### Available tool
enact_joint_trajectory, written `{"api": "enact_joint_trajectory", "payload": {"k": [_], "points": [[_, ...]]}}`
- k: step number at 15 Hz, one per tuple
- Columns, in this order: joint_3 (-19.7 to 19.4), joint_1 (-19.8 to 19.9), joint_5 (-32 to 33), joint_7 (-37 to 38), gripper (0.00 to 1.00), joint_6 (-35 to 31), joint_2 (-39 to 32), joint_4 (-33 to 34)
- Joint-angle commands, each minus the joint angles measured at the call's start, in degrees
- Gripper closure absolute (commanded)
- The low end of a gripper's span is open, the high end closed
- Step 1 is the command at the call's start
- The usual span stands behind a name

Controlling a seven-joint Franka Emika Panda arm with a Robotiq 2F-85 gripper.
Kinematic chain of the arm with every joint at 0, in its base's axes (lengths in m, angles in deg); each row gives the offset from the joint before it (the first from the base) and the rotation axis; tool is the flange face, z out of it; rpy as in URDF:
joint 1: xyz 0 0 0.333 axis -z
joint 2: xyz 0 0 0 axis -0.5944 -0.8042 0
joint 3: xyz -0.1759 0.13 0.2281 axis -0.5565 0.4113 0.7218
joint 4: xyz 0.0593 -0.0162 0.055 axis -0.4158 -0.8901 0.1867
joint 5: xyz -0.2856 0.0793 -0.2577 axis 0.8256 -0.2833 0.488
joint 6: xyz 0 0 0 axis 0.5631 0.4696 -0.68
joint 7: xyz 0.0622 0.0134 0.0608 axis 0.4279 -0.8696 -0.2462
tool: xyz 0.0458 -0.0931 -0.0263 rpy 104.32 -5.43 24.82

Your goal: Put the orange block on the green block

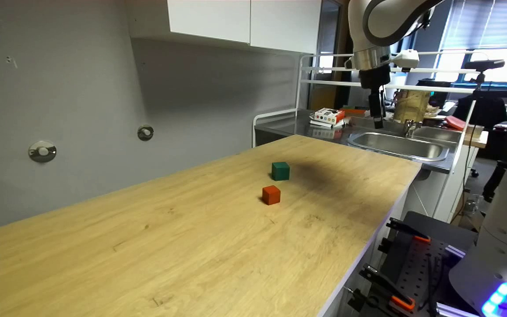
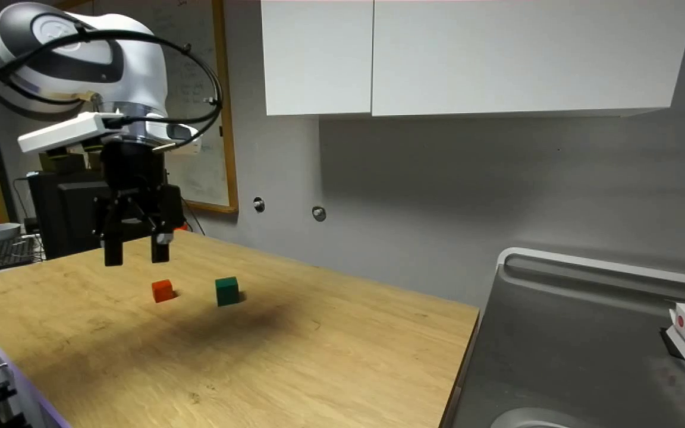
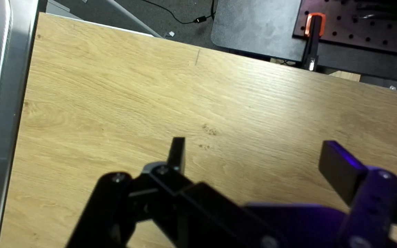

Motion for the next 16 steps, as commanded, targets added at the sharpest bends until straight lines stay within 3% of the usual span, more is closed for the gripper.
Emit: {"api": "enact_joint_trajectory", "payload": {"k": [1, 16], "points": [[0.3, -0.9, -0.3, 2.3, 0.0, 0.8, -3.0, 2.5], [8.0, -9.6, -14.4, 17.6, 0.0, 2.0, -29.0, 21.3]]}}
